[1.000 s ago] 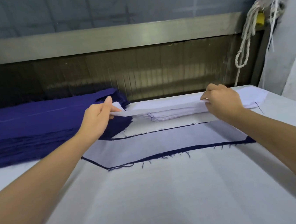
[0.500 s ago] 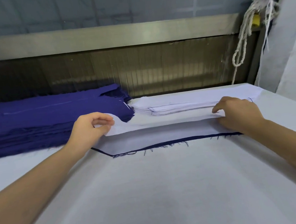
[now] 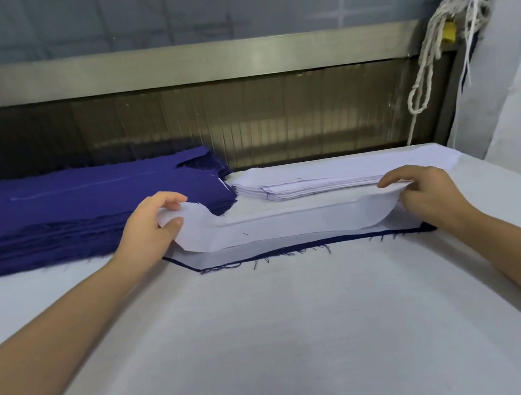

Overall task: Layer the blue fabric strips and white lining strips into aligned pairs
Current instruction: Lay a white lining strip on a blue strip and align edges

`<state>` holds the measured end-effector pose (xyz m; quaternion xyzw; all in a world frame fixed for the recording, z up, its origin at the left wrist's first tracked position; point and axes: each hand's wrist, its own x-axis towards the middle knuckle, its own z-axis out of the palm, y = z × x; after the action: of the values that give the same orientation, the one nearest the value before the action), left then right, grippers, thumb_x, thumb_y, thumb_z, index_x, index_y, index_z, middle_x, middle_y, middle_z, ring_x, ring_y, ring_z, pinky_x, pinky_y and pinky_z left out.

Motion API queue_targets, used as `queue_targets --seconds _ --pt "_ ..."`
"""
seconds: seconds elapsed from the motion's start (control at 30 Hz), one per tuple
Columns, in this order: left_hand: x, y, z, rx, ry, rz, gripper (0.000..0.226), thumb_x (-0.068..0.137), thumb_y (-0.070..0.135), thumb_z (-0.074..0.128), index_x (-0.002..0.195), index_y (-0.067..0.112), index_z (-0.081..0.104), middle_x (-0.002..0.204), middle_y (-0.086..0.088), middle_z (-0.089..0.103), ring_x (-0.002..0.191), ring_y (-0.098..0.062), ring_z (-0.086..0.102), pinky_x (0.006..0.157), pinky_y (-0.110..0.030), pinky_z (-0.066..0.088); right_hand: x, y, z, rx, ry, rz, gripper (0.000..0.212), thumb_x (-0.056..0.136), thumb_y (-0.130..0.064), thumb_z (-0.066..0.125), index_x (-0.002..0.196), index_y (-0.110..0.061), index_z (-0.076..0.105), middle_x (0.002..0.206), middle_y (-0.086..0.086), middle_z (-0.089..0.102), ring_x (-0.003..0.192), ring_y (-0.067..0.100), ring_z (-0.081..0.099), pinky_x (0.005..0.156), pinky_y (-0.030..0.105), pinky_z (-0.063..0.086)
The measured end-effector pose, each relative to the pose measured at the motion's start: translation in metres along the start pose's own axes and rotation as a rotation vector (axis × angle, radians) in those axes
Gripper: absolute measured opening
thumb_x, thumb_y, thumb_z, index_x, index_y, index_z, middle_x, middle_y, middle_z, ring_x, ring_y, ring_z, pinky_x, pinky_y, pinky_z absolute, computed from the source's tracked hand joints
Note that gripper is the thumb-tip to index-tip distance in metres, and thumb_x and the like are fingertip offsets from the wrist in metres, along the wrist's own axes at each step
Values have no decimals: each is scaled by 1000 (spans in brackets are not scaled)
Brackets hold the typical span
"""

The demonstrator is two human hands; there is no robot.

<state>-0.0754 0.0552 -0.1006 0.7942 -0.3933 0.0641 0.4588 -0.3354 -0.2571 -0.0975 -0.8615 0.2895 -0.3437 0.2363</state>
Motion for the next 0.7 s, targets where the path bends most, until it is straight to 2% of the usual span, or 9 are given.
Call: queue_targets --seconds 0.07,0.13,0.2,0.27,0.33,0.37,0.47,0.6,0.7 --pt "0 1 -2 -12 -19 -43 37 84 -3 59 106 26 59 104 7 55 101 -21 53 84 -41 47 0 1 -1 165 -29 61 47 77 11 36 77 -25 67 96 -11 61 82 11 51 78 28 40" --pt "0 2 -4 -14 -23 -76 41 80 -4 62 106 27 60 105 8 54 103 -18 51 85 -51 49 1 2 0 277 -52 97 45 83 4 37 75 -27 68 94 -15 62 77 5 52 78 31 43" --pt "1 4 -4 13 -18 -83 44 77 -6 64 104 29 61 106 9 53 103 -12 48 85 -51 50 1 3 1 308 -61 98 37 89 -2 46 76 -27 69 91 -17 63 68 2 55 67 23 47" --pt "1 6 -5 29 -19 -74 45 75 -7 63 98 32 62 102 13 53 101 -10 48 85 -48 50 0 4 3 246 -80 40 30 86 2 56 80 -24 69 85 -18 63 58 -8 54 57 6 42" --pt "1 7 -6 13 -31 -68 45 74 -8 62 91 34 64 100 17 54 98 -11 52 84 -46 50 -1 5 4 177 -90 -3 31 84 8 57 82 -20 70 81 -18 62 62 -16 53 57 -2 36" --pt "1 7 -7 0 -39 -69 46 74 -9 62 88 35 64 101 16 55 97 -12 54 83 -44 50 -1 4 3 169 -84 -10 33 83 10 56 80 -20 70 80 -18 62 67 -14 54 59 -4 35" --pt "2 7 -10 -14 -59 -65 46 73 -8 64 84 36 66 103 14 56 98 -11 55 79 -38 49 0 3 1 188 -50 -15 43 84 14 49 72 -23 68 82 -15 64 80 -5 56 67 -5 36" --pt "3 7 -15 -8 -133 -52 41 74 -8 68 81 33 69 101 12 58 95 1 52 76 -17 39 1 4 -3 180 -40 3 47 80 16 44 66 -22 68 77 -12 66 74 -1 57 63 -3 37" --pt "2 8 -17 9 -227 -52 39 74 -7 68 80 31 71 98 12 59 91 5 53 71 -15 41 2 6 -4 165 -95 35 47 77 16 45 63 -23 68 73 -5 68 76 7 57 65 1 40"
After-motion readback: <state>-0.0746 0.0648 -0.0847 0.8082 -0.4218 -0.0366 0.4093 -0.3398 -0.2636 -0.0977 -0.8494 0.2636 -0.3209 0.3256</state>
